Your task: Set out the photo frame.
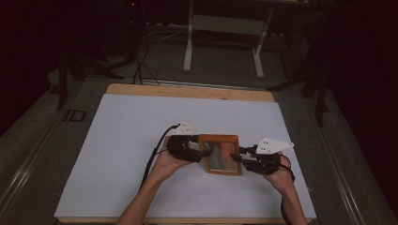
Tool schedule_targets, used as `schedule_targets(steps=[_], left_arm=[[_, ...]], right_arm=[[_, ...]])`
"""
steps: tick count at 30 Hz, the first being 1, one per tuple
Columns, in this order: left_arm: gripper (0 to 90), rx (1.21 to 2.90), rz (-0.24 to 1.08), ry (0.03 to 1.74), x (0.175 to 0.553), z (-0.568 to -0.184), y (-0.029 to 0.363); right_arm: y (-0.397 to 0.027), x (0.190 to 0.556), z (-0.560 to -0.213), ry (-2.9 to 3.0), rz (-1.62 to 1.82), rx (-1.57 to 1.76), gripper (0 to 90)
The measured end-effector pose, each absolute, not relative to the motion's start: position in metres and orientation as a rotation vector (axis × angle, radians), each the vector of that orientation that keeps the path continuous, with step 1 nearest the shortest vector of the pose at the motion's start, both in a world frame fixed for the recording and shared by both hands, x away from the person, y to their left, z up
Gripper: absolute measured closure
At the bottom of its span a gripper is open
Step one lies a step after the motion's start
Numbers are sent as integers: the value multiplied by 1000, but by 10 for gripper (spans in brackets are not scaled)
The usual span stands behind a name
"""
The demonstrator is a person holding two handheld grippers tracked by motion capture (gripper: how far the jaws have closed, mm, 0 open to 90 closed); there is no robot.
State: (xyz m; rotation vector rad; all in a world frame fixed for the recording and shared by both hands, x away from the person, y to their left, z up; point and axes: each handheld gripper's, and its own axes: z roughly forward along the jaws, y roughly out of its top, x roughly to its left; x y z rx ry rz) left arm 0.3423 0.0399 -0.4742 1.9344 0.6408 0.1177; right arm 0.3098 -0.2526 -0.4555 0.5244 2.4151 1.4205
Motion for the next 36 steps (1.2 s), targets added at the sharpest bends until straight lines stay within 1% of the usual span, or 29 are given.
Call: schedule_targets(steps=[4, 6, 7, 8, 10, 19, 24, 25, 26, 30, 36], left_arm=[[279, 1952, 123, 621, 339, -479, 31], [308, 1957, 129, 619, 338, -479, 29], [308, 1963, 132, 617, 336, -480, 27], [362, 1961, 138, 620, 334, -481, 26], [407, 1964, 165, 614, 330, -481, 24], [470, 1967, 194, 586, 322, -482, 21], [536, 1969, 190, 563, 320, -481, 22], [536, 1969, 190, 563, 320, -481, 22], [553, 1975, 190, 538, 320, -481, 22], [574, 1977, 189, 518, 320, -480, 23], [576, 2003, 211, 514, 322, -477, 23]], right_arm=[[-253, 309, -456, 2416, 1419, 521, 667], [-253, 309, -456, 2417, 1420, 521, 667], [-253, 309, -456, 2417, 1419, 520, 667], [-254, 310, -456, 2418, 1417, 524, 666], [-256, 310, -457, 2420, 1421, 532, 667], [-263, 311, -458, 2457, 1408, 525, 669], [-265, 311, -458, 2465, 1397, 536, 652], [-266, 312, -459, 2468, 1395, 541, 652], [-267, 312, -459, 2472, 1396, 548, 644], [-268, 313, -460, 2475, 1393, 546, 639], [-267, 315, -462, 2468, 1410, 567, 635]])
